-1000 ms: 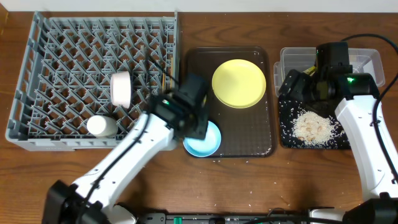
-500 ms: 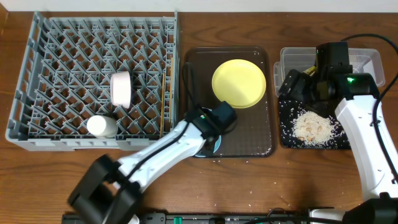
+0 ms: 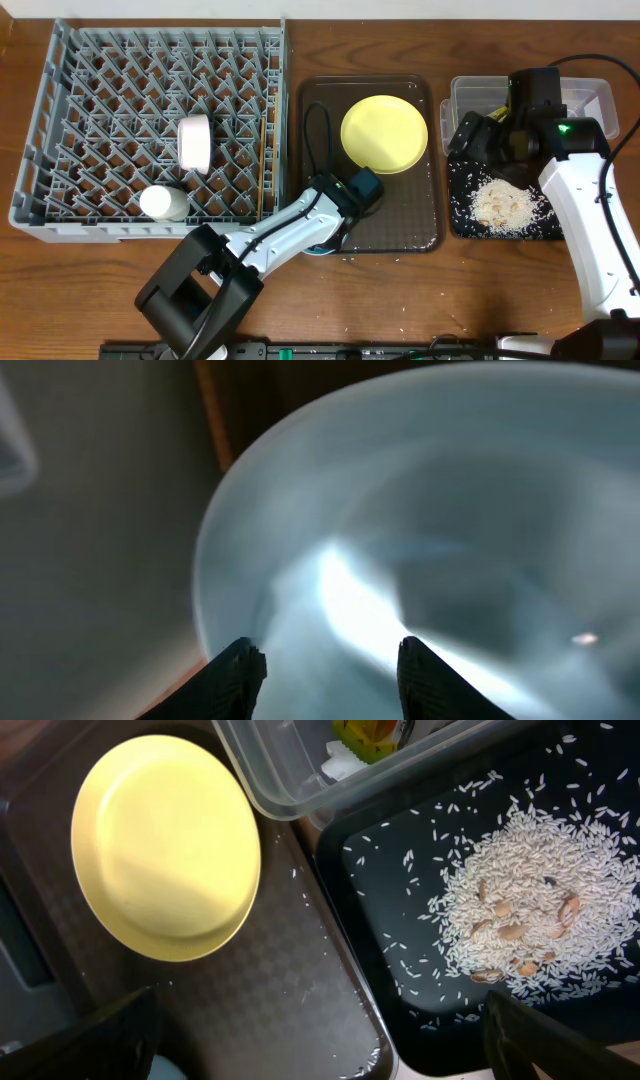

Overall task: Sort waste into correct bins and load items into the dishwasher
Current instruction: 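Grasp the rim of the light blue bowl with the left gripper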

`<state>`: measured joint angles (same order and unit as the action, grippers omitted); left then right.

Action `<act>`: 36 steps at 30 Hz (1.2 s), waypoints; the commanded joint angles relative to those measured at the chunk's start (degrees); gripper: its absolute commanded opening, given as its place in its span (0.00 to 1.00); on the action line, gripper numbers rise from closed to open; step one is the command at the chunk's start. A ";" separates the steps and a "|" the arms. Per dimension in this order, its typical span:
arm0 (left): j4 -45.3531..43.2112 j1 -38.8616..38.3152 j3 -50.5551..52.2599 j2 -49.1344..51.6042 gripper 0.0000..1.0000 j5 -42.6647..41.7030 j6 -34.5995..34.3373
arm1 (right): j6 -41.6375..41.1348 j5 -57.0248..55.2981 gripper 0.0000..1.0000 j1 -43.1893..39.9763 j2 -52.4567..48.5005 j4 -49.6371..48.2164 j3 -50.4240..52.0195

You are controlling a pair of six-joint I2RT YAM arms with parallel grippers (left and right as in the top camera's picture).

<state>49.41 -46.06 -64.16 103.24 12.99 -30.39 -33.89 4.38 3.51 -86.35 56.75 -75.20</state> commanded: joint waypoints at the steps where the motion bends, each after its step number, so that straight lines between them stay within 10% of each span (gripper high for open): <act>1: -3.32 0.07 -2.78 0.15 0.46 -6.49 3.58 | -0.35 0.17 0.99 -0.44 0.94 0.07 -0.07; 10: -17.22 0.07 -2.95 0.26 0.46 -22.27 6.23 | -0.35 0.17 0.99 -0.44 0.94 0.07 -0.07; 25: -4.57 7.82 -5.22 -14.38 0.50 -14.01 6.60 | -0.35 0.17 0.99 -0.44 0.94 0.07 -0.07; 36: -9.14 8.50 -2.25 -1.27 0.50 -13.51 9.22 | -0.35 0.17 0.99 -0.44 0.94 0.07 -0.07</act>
<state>41.08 -37.69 -67.42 97.78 -1.93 -23.05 -33.89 4.38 3.51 -86.35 56.75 -75.20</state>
